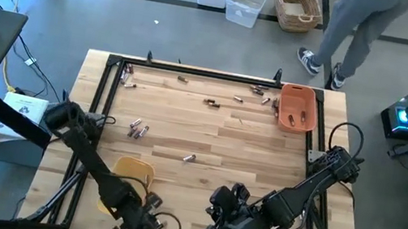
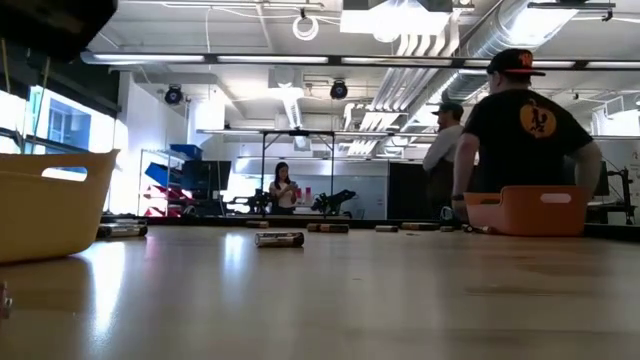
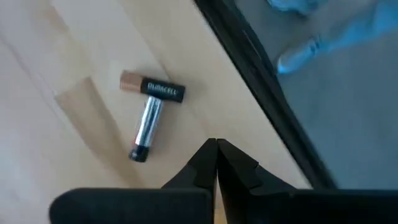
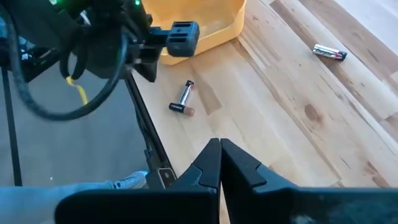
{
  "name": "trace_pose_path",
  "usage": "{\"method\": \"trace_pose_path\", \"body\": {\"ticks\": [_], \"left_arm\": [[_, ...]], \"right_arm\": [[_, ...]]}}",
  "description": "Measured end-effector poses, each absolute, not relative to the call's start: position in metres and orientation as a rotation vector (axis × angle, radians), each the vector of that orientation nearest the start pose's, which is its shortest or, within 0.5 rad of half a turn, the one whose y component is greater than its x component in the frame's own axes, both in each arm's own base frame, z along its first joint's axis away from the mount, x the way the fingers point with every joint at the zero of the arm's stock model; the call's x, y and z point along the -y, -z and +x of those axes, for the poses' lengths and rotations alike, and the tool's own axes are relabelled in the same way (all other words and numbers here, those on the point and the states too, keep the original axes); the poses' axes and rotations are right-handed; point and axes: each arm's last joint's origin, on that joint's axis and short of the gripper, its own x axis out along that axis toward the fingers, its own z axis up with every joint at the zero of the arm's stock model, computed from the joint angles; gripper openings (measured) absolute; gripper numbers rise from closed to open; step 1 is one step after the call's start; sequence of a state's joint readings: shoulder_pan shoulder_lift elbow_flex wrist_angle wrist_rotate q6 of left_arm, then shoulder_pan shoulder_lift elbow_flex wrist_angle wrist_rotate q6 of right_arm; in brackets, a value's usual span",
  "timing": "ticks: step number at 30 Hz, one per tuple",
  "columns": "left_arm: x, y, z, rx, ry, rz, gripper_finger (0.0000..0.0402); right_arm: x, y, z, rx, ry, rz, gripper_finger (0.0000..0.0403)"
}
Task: Sort batteries
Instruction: Put the black battery into the orange bin
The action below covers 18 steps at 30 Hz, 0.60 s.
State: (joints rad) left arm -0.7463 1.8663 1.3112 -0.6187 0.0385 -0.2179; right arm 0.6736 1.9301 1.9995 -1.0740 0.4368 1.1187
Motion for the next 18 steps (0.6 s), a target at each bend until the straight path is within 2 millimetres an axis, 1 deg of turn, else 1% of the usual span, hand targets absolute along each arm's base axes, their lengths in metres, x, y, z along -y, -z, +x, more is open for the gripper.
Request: {"method": "trace_pose_path", "body": {"ticks": [3,5,7,10,13,16,18], "left_arm": [[0.257,-0.187,0.28,-1.197,0.513,0.07,0.0033],[0.256,-0.189,0.287,-1.204,0.46,-0.007,0.0061],[0.255,-0.194,0.293,-1.172,0.425,-0.056,0.0094],[0.253,-0.196,0.298,-1.133,0.385,-0.071,0.0143],[0.249,-0.19,0.303,-1.142,0.323,-0.112,0.0183],[0.251,-0.185,0.307,-1.142,0.29,-0.165,0.021],[0.254,-0.179,0.31,-1.155,0.259,-0.175,0.0218]], "right_arm": [[-0.242,-0.348,0.323,-0.841,0.266,0.507,0.0],[-0.242,-0.348,0.323,-0.843,0.262,0.496,0.0],[-0.241,-0.348,0.323,-0.845,0.262,0.49,0.0],[-0.24,-0.347,0.323,-0.856,0.266,0.485,0.0],[-0.239,-0.347,0.322,-0.87,0.263,0.461,0.0],[-0.238,-0.346,0.321,-0.881,0.265,0.443,0.0],[-0.238,-0.345,0.321,-0.889,0.271,0.434,0.0]]}}
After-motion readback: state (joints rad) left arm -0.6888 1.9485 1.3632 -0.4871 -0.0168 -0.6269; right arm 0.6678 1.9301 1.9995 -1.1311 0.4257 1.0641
